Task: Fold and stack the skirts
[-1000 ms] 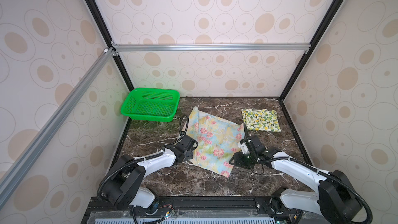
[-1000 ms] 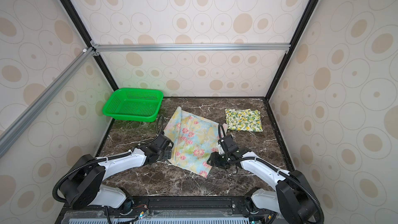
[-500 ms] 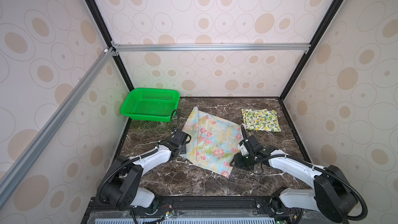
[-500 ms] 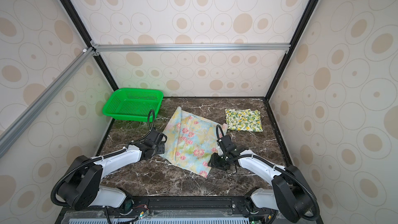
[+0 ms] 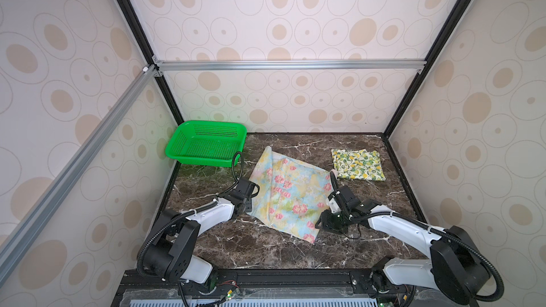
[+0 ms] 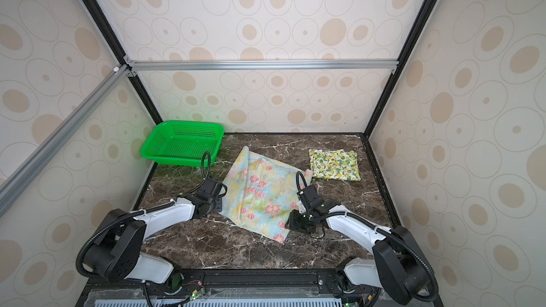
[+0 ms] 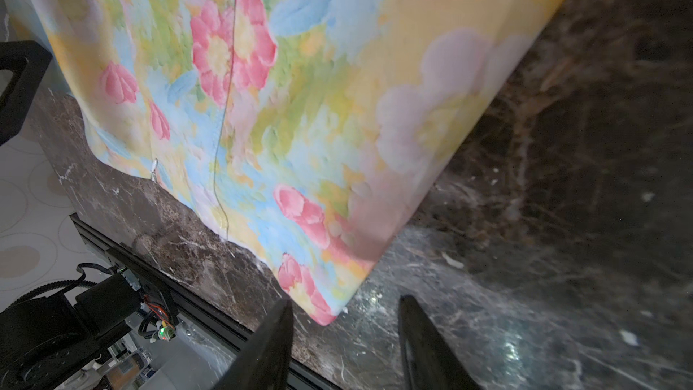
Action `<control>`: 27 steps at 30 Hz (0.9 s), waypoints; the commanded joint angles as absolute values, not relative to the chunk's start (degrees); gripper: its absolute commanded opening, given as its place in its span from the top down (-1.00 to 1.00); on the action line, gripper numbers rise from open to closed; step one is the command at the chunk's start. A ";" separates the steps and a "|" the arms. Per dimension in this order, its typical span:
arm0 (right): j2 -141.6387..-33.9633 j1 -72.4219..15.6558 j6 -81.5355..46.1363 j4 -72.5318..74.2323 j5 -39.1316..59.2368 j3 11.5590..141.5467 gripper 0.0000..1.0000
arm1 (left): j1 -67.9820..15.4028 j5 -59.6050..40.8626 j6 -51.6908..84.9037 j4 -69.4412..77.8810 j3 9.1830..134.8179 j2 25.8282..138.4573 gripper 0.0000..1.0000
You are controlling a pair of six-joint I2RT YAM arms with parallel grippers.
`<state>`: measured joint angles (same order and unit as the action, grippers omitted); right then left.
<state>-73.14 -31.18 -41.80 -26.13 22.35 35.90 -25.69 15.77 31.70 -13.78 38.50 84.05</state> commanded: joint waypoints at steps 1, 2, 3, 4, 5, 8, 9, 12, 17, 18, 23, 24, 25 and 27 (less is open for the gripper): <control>-74.33 -31.64 -42.54 -26.11 22.92 36.46 0.05 | -25.40 16.86 31.87 -13.96 38.17 85.16 0.13; -74.69 -31.64 -42.54 -25.84 23.27 36.47 0.06 | -25.39 17.09 31.89 -13.98 38.31 85.40 0.12; -74.95 -31.63 -42.67 -25.50 23.57 36.56 0.07 | -25.32 17.22 31.90 -14.16 38.32 85.67 0.13; -75.21 -31.76 -42.67 -25.33 23.64 36.60 0.07 | -25.30 17.31 31.90 -14.22 38.33 85.86 0.16; -75.44 -31.78 -42.71 -25.23 23.72 36.69 0.08 | -25.28 17.48 31.99 -14.03 38.31 86.10 0.19; -76.00 -31.86 -42.55 -25.25 23.99 37.00 0.08 | -25.29 17.58 31.99 -13.98 38.33 86.65 0.40; -76.17 -31.84 -42.45 -25.43 24.08 37.07 0.09 | -25.31 17.43 31.99 -14.00 38.40 86.76 0.51; -75.90 -32.08 -41.86 -26.85 23.63 37.52 0.11 | -25.22 17.22 31.93 -14.31 38.50 86.42 0.83; -74.91 -32.95 -41.09 -30.09 22.16 38.78 0.19 | -25.22 17.14 31.99 -15.86 39.17 84.00 1.00; -74.67 -33.33 -41.25 -30.44 22.24 38.80 0.20 | -25.22 17.13 31.92 -16.41 39.39 83.18 1.00; -75.31 -34.75 -42.85 -29.37 23.00 38.03 0.05 | -25.22 16.28 32.38 -17.63 40.20 78.77 1.00; -75.64 -35.25 -43.10 -29.07 23.15 37.95 0.02 | -25.16 16.13 32.56 -17.73 40.26 78.13 1.00; -76.05 -35.94 -43.45 -28.92 23.13 37.97 -0.01 | -25.11 15.89 32.80 -17.91 40.47 77.59 1.00; -76.75 -37.35 -44.09 -28.19 23.07 38.14 -0.02 | -25.03 15.01 33.21 -17.78 40.49 76.68 1.00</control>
<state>-75.70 -35.68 -42.48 -27.88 23.35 37.71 -25.45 15.57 31.97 -15.99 38.70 78.00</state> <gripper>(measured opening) 0.510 0.048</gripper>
